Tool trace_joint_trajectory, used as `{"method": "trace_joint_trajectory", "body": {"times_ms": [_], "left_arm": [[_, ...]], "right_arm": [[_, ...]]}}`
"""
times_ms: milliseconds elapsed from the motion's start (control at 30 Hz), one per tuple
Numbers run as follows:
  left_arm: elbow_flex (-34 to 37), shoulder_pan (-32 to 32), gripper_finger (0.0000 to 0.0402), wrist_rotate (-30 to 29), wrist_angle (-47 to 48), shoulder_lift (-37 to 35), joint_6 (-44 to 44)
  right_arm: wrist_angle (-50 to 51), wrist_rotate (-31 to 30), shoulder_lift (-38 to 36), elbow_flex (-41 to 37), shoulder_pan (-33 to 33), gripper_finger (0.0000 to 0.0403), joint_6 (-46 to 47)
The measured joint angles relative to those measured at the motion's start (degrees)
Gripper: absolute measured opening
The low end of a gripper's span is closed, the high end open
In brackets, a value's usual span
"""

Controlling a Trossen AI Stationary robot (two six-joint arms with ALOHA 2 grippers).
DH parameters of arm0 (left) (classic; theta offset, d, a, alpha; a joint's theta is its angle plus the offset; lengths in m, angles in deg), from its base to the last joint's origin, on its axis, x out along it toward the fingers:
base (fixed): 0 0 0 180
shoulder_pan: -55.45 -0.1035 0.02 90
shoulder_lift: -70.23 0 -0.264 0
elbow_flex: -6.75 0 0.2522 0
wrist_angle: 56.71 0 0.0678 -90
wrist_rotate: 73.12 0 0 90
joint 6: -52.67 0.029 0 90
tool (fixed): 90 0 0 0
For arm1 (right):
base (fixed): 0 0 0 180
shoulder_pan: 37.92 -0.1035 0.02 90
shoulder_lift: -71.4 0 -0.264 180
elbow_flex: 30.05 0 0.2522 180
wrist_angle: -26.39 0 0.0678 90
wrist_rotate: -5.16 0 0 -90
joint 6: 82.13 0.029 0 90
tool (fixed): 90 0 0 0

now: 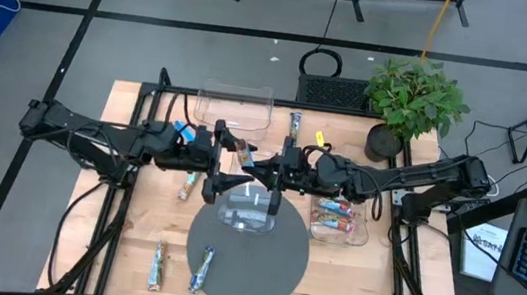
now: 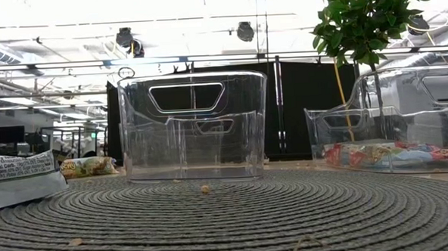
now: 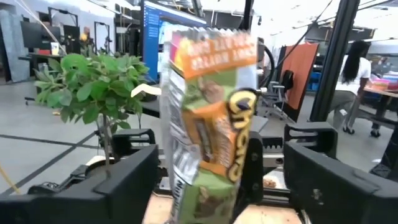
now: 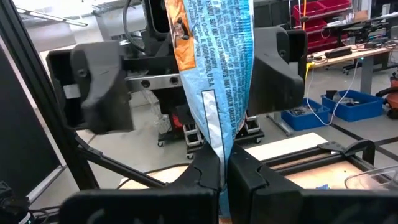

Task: Pick and place Granola Bars by type
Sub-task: Put the yellow granola bar into the bottom left transparent bin

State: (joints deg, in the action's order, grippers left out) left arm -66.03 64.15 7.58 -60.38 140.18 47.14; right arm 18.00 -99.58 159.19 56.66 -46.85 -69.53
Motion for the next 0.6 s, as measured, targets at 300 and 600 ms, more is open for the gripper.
{"method": "trace_joint_trajectory", "body": {"times_ms": [300, 600], "left_arm": [[0.0, -0.1, 0.0173, -0.2, 0.0, 0.0, 0.3], [0.0, -0.1, 0.0038, -1.3, 0.0, 0.0, 0.5]], "right_arm": [[0.3, 0.1, 0.0, 0.0, 0.0, 0.0, -0.2], [0.5, 0.0, 0.0, 0.0, -0.2, 0.0, -0.2]]}}
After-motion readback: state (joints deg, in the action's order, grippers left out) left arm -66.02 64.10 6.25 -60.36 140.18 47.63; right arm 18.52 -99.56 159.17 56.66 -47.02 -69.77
